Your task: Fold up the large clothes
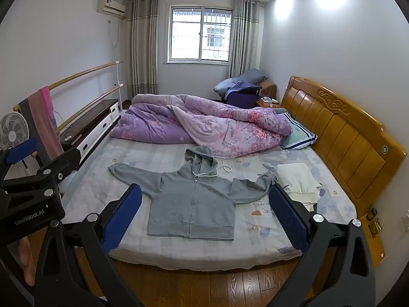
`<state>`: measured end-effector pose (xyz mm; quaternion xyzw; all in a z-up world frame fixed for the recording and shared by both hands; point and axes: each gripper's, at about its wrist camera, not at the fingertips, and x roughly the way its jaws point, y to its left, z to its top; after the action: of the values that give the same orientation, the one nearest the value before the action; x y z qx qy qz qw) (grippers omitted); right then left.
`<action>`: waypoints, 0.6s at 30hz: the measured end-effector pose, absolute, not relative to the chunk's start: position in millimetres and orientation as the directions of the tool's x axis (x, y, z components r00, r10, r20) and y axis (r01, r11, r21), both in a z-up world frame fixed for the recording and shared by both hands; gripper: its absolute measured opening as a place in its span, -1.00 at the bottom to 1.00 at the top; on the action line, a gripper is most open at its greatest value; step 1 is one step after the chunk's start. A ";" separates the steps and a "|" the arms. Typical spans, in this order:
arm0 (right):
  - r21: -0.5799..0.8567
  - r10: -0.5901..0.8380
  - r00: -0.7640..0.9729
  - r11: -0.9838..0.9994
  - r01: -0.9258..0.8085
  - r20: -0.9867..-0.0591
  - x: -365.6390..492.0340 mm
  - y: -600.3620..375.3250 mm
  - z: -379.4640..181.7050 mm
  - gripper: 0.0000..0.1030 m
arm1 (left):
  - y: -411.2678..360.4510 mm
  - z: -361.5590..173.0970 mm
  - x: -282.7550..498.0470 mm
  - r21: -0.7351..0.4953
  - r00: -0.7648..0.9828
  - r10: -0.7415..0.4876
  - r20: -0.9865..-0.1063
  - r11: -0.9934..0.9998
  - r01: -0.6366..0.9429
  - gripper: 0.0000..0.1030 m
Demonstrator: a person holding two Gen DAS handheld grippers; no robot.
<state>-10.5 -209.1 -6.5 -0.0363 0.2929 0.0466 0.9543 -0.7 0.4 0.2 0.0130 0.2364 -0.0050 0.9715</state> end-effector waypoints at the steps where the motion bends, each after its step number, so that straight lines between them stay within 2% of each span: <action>1: -0.042 0.067 0.824 0.993 -0.110 -0.562 -10.1 -209.4 -6.6 0.86 | 0.5 0.1 -1.0 0.023 0.888 -0.002 -0.460 1.000 0.015 0.91; 18: -0.040 0.072 0.822 0.993 -0.114 -0.565 -8.9 -210.5 -13.3 0.86 | 0.5 -3.5 2.0 0.023 0.881 -0.006 -0.473 1.000 0.019 0.91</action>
<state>-8.9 -210.5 -13.3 -0.0363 0.2943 0.0488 0.9538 2.0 0.5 -3.5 0.0136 0.2438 -0.0064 0.9697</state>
